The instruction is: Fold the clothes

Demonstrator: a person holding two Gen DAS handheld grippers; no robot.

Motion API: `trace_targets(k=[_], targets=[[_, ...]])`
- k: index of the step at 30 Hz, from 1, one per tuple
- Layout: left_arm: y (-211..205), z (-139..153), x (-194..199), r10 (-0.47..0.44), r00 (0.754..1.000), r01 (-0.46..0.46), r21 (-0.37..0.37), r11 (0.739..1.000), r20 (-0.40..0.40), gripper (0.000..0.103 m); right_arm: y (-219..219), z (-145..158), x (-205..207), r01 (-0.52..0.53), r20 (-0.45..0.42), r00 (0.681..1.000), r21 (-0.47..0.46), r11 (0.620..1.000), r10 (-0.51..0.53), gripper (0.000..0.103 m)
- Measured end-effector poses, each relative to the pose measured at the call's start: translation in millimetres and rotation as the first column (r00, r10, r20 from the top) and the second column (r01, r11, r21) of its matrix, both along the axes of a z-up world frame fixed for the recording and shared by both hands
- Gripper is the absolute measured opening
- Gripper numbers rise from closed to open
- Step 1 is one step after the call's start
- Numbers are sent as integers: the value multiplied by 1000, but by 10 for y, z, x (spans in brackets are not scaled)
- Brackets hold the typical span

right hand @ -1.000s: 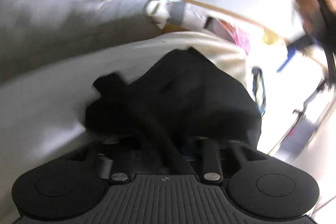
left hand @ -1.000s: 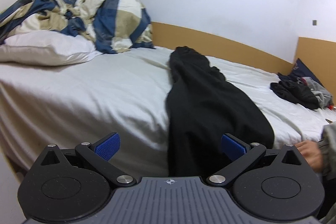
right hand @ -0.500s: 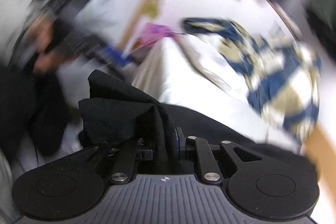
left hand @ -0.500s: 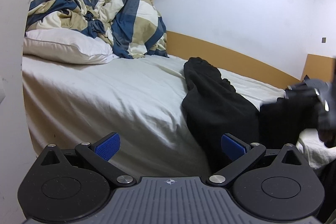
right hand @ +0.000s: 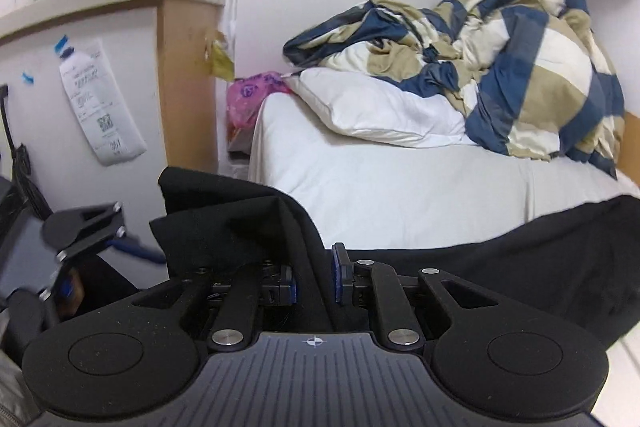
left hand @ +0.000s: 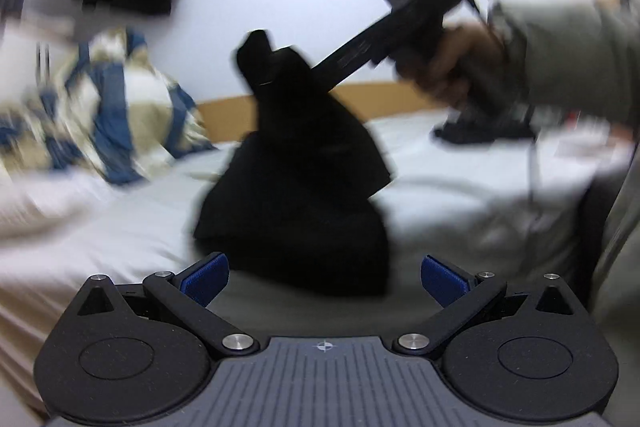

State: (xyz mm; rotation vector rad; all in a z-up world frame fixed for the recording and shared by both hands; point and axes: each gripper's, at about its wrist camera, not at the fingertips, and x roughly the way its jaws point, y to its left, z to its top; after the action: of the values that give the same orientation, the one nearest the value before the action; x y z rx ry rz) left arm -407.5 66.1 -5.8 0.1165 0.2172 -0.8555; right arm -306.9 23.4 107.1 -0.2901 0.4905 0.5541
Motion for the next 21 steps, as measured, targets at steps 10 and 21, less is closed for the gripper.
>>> trace_targets(k=[10, 21], targets=[[-712, 20, -105, 313, 938, -318, 11, 948, 150, 102, 191, -23, 253, -17, -8, 1000, -1, 1000, 17, 16], [-715, 70, 334, 369, 927, -357, 135, 924, -70, 8, -53, 13, 77, -50, 17, 999, 64, 997, 49, 16]])
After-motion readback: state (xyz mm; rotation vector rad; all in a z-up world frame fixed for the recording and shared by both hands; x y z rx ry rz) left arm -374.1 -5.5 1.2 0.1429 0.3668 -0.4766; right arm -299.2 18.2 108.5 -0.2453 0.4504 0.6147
